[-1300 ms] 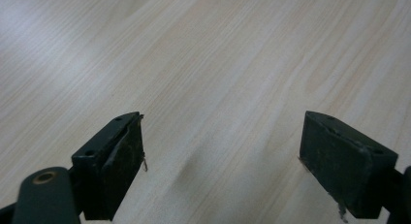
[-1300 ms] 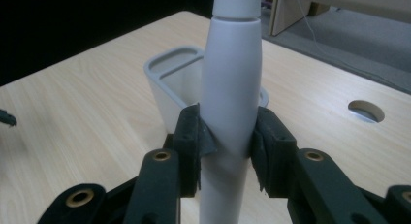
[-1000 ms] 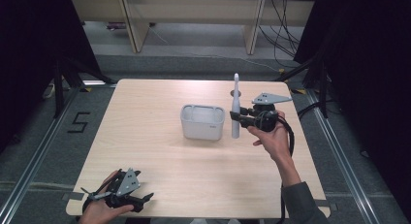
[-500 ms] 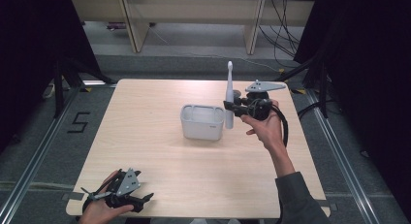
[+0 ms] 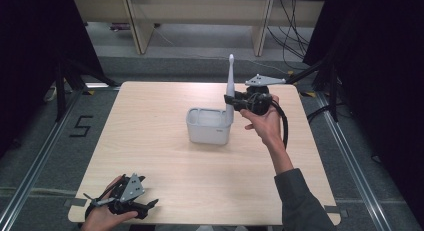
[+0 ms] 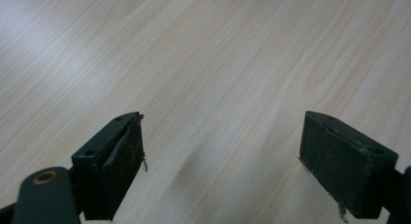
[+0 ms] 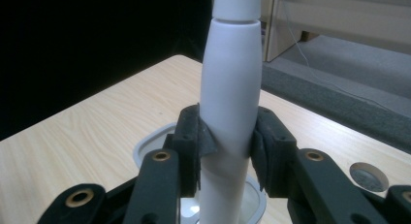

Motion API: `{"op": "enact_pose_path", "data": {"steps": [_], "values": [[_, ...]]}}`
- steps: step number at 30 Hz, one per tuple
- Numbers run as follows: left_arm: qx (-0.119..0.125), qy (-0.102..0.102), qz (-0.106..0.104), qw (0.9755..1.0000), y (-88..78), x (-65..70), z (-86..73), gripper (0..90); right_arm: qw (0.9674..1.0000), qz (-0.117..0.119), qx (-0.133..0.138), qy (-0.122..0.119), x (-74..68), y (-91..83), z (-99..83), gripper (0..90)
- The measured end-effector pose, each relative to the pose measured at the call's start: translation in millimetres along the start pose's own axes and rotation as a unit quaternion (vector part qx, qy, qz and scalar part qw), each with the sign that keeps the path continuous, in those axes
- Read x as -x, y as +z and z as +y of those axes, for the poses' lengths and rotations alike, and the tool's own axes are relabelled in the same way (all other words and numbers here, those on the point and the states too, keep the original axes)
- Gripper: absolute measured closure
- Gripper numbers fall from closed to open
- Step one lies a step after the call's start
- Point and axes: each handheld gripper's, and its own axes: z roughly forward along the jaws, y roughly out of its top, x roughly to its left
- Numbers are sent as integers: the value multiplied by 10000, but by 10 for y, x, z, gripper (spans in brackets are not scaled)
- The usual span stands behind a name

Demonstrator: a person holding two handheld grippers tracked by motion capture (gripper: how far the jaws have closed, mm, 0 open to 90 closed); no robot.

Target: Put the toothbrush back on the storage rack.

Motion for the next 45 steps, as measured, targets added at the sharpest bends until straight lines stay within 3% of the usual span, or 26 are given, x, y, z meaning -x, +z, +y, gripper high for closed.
{"op": "enact_pose_path", "data": {"steps": [2,3,4,5,11,16,26,28,30,34,35,36,37,38,40,44,45], "values": [[34,-16,-2,10000,-1,4,0,154,10000,-51,41,2,14,43,-7,665],[38,-24,-7,10000,-1,4,0,155,9999,-14,-29,119,5,57,-9,665],[-13,37,-2,10000,-6,-8,0,155,10000,-36,-7,19,22,78,-6,665],[17,-47,15,10000,0,0,-3,154,10000,-36,3,44,25,98,-6,665],[37,-16,-4,10000,-2,3,0,155,9998,-179,100,24,42,199,-5,665],[39,-9,6,10000,-3,0,0,155,9995,-206,-1,218,47,286,-37,665],[45,-15,-9,10000,-3,2,1,155,9993,-369,-108,-15,80,364,-79,664],[45,-9,-21,10000,-5,5,1,154,9991,-354,-180,126,55,371,-82,664],[37,-20,-18,10000,-3,4,0,155,9991,-398,-156,13,62,378,-85,664],[37,-16,-29,10000,-5,6,1,155,9990,-386,-197,94,56,391,-113,664],[39,-21,-24,10000,-3,4,0,155,9991,-390,-178,-5,73,400,-123,664],[26,-11,-22,10000,-3,3,0,154,9988,-425,-238,86,61,395,-135,664],[25,-7,-34,10000,-3,5,0,154,9985,-499,-227,-44,82,403,-155,664],[9,2,-26,10000,-4,5,0,154,9986,-442,-284,97,70,406,-173,664],[10,-5,-29,10000,0,4,0,154,9986,-453,-267,30,95,423,-201,664],[6,4,-30,10000,-2,4,0,154,9980,-439,-438,136,84,432,-241,664],[18,-18,-41,10000,0,5,-1,155,9982,-465,-369,-33,105,444,-251,664]]}}
